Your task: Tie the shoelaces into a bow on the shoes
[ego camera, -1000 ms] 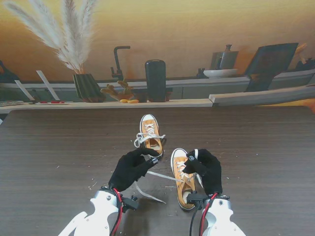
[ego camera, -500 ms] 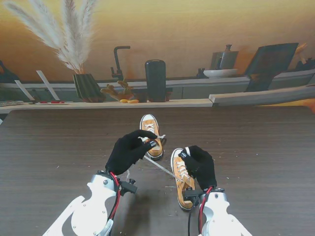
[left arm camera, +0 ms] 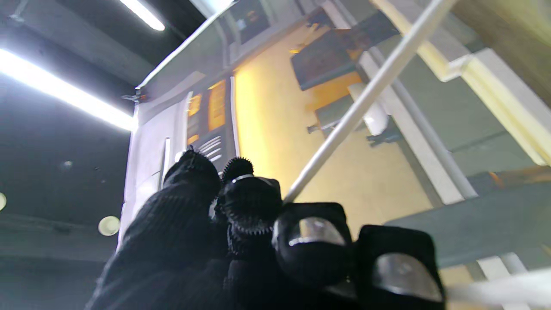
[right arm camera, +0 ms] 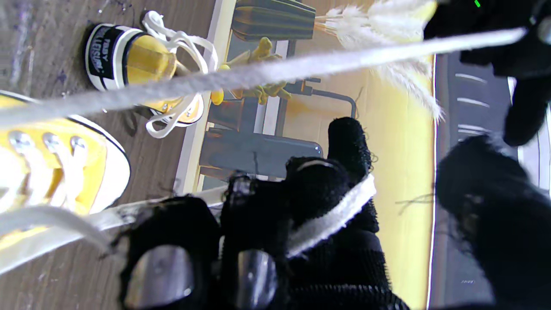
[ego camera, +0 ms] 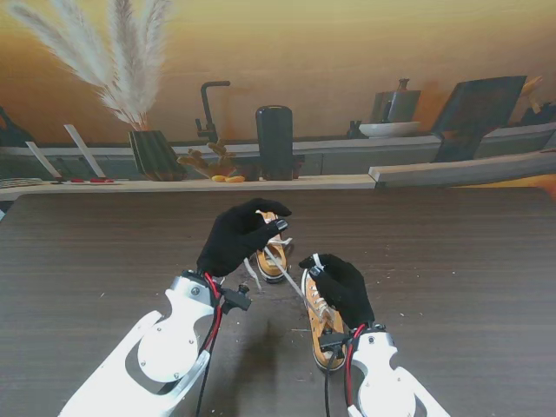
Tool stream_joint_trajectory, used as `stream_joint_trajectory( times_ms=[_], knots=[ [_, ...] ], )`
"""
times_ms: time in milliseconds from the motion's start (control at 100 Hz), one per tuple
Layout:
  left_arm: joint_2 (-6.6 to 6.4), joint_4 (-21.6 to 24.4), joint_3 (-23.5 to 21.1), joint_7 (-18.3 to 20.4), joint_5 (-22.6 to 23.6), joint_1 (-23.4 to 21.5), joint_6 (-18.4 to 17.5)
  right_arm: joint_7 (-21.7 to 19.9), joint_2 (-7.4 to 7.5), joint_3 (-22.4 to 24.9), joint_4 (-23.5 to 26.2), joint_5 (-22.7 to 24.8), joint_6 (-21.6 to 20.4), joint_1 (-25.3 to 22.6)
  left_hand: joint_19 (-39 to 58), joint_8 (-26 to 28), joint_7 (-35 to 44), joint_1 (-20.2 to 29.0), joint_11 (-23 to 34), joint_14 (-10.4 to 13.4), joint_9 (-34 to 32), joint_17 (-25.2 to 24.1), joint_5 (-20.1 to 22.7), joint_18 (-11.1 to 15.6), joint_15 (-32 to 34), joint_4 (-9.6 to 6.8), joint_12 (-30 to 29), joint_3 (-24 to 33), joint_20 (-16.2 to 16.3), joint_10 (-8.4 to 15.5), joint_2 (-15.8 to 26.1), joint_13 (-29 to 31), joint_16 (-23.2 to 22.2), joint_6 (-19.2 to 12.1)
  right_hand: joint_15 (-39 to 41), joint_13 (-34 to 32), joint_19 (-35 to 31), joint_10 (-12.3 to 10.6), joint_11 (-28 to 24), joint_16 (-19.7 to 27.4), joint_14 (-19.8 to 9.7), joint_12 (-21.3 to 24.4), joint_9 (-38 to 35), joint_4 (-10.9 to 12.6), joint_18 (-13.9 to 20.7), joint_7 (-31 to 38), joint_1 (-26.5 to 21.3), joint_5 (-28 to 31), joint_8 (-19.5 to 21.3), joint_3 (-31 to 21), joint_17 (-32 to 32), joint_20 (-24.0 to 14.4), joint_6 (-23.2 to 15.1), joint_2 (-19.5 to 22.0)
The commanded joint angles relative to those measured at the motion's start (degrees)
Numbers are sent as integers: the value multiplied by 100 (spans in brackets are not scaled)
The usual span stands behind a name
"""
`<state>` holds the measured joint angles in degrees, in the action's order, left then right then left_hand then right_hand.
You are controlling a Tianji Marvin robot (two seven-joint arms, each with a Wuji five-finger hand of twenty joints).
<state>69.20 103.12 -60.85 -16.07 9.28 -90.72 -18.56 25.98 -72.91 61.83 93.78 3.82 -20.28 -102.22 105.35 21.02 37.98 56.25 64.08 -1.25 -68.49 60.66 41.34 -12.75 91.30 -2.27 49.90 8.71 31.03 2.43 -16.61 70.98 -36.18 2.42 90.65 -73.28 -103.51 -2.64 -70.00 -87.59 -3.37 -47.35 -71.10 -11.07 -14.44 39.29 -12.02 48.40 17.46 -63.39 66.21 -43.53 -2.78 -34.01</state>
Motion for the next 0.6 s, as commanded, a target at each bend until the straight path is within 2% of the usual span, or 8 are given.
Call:
stream_joint_trajectory(
  times_ms=[0,220,410,590],
  knots=[
    [24,7,23,179,-74,176,-40,-104,65,4,-46,60,-21,43,1350,-121,60,188,37,256,-243,159,52,470,293,108,60,17,124,33,-149,211,9,-261,115,-105,-1483,437,-154,-236,-1077,-177,281,0,359,-101,290,-295,15,184,215,62,-75,-177],
    [34,-279,230,375,-279,634,-449,-53,131,-15,-180,718,30,157,1367,-144,96,167,27,291,-264,163,38,516,311,120,67,17,140,73,-148,211,8,-310,222,-108,-1646,357,-261,-236,-1519,-275,786,-67,812,-68,526,-699,-151,297,260,66,-237,-309],
    [36,-418,408,576,-528,941,-718,-78,150,-61,-271,859,35,236,1374,-163,123,159,21,311,-274,164,29,544,323,121,74,30,150,85,-158,210,7,-349,334,-105,-1646,331,-318,-236,-1727,-296,812,-75,930,-31,514,-696,-219,253,294,-116,-291,-420],
    [82,-565,632,592,-580,1258,-850,-162,180,-117,-316,943,25,290,1375,-174,149,141,16,328,-278,164,25,560,329,127,82,40,155,108,-156,210,6,-368,416,-102,-1646,285,-348,-236,-1871,-310,707,-78,993,9,463,-518,-251,164,315,-261,-291,-546]
  ],
)
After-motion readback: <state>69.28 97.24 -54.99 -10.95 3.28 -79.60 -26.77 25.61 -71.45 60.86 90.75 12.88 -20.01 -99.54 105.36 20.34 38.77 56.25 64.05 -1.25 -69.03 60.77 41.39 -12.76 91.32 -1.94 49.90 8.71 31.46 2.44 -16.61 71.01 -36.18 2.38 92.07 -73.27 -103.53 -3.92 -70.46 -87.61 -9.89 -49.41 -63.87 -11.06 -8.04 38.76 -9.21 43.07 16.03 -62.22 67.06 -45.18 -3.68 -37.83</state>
